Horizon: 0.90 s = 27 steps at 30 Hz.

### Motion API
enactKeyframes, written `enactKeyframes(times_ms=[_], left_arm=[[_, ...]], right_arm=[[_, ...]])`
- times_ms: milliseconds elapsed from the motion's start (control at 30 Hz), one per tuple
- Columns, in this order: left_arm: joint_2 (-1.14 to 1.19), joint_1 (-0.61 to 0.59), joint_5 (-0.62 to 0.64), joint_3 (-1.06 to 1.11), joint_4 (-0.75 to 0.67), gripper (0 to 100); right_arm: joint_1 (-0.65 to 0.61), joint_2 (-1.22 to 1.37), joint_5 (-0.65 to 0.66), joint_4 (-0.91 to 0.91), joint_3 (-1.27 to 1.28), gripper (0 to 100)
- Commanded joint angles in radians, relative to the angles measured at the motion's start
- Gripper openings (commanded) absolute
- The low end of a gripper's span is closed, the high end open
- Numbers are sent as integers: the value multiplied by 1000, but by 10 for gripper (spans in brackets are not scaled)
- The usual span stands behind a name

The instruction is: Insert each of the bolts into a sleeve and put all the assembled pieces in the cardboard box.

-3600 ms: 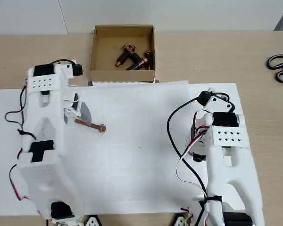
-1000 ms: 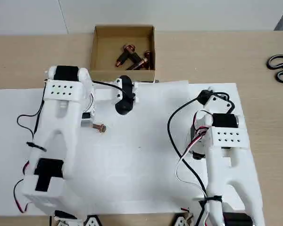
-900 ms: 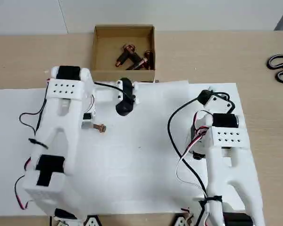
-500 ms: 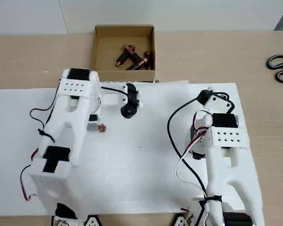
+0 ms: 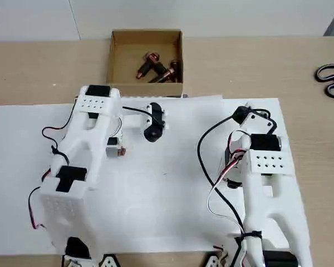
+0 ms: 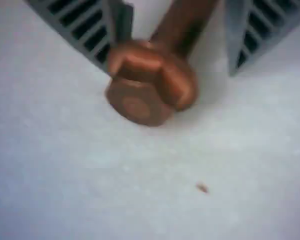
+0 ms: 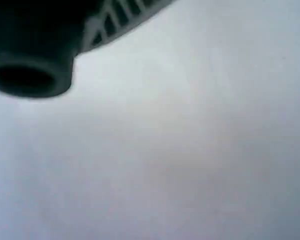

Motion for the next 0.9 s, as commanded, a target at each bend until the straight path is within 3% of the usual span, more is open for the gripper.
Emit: enactKeyframes(times_ms=[0,333,567,867], left_arm=[[25,8,-216,-8,-49,126],[60,35,-210,-27,-29,30],[60,63,-199,-151,190,5],[-97,97,94,-272,224,5]], right_arm=[[7,-35,8,-8,-5,2],[7,-35,8,-7,-5,2],[7,-35,8,-4,-6,2],[7,-71,8,-1,-14,2]])
